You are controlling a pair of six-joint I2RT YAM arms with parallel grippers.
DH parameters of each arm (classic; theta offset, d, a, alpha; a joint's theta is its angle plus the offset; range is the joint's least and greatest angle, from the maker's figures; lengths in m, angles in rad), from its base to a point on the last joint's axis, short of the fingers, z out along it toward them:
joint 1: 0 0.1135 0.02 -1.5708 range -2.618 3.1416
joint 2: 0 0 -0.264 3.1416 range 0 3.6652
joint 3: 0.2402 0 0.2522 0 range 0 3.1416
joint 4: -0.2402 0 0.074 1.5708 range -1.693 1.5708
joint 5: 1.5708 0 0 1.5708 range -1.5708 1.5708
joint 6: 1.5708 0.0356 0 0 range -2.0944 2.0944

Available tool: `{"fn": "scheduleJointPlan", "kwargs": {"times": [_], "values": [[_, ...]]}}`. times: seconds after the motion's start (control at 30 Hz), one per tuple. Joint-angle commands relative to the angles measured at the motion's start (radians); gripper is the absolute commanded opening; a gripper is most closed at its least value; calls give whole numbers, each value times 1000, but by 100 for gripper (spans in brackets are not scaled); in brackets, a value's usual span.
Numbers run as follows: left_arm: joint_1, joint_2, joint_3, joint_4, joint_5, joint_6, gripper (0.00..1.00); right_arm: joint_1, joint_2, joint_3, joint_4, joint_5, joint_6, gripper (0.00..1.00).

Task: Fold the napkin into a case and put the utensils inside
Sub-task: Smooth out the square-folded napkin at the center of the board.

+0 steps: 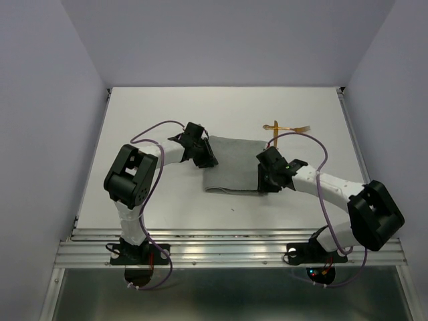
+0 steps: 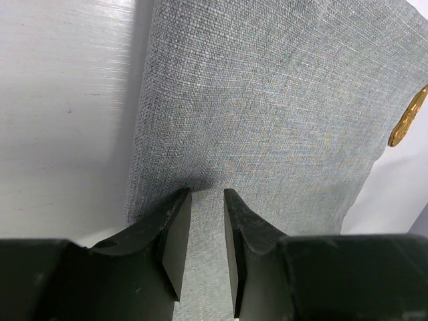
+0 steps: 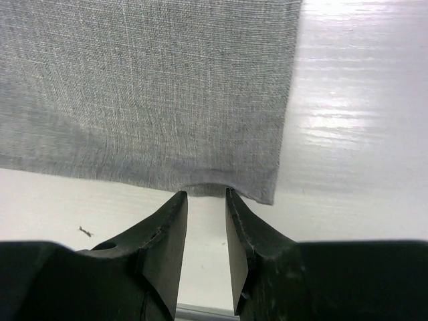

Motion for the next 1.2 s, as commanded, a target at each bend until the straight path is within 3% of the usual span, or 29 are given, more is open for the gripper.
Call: {"fn": "scheduleJointPlan", "kwargs": {"times": [0.0,0.27,0.7,0.83,0.97,1.17], "values": [[7,29,-32,-104,-92,26,39,2,-75,20,-76,72,27,35],[6,-26,-27,-124,-100,49,39,2,-56,96,-31,166,61,36],[3,-246,6,-248,-137,143,40,2,109,51,108,68,46,32],[-13,-310,-76,-245,-91,147,40,2,76,76,103,54,23,31],[-23,-338,-197,-153,20,118,31,2,69,96,98,53,23,31],[-51,-296,-302,-107,12,86,25,2,65,102,98,59,26,31]]}}
